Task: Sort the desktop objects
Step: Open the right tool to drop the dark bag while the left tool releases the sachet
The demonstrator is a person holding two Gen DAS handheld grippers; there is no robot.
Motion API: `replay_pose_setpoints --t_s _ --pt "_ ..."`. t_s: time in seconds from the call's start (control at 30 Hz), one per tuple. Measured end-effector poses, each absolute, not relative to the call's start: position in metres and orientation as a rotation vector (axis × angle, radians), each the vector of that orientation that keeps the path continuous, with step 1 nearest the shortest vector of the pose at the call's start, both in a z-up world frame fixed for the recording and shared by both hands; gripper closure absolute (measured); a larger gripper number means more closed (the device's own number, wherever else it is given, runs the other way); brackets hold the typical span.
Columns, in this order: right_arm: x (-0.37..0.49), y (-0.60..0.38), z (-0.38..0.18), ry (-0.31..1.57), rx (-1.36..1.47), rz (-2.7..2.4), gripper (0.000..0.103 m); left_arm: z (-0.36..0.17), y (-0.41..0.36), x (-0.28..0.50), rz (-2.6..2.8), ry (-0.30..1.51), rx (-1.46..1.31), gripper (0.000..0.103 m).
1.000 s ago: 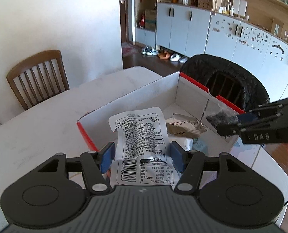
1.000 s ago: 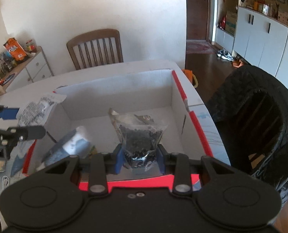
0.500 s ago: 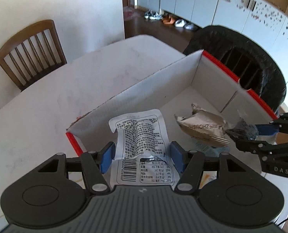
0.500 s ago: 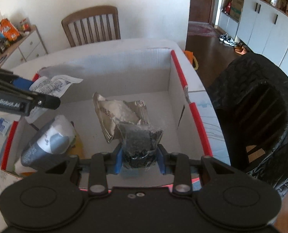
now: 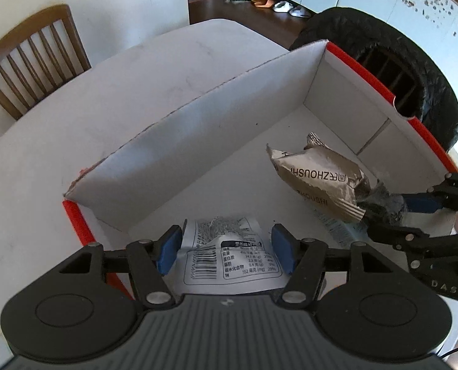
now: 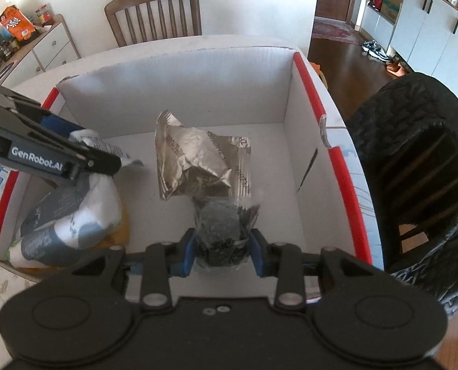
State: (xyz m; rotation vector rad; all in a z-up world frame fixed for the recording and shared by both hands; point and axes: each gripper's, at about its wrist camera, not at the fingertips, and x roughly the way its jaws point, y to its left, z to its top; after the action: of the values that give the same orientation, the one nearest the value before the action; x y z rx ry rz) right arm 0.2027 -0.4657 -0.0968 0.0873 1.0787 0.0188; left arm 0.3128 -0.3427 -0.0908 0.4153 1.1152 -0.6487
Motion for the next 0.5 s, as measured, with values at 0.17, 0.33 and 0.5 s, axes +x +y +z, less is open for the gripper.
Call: replay_pose_setpoints --t_s 0.17,0.33,0.5 --pt "0.202 -0.466 -0.098 1.079 0.081 0.025 0.057 -0.092 -0.344 0.309 -0.656 1.098 0.421 0.037" --pt "0.197 -0.467 -0.095 1.044 0.083 0.019 0.034 -0.087 -0.341 0.303 -0.651 1.060 0.429 0.025" --pt "0.193 -0.466 -0.088 1.028 0.079 0.022 0.034 -0.077 -0.334 0.301 -0.646 1.024 0.402 0.025"
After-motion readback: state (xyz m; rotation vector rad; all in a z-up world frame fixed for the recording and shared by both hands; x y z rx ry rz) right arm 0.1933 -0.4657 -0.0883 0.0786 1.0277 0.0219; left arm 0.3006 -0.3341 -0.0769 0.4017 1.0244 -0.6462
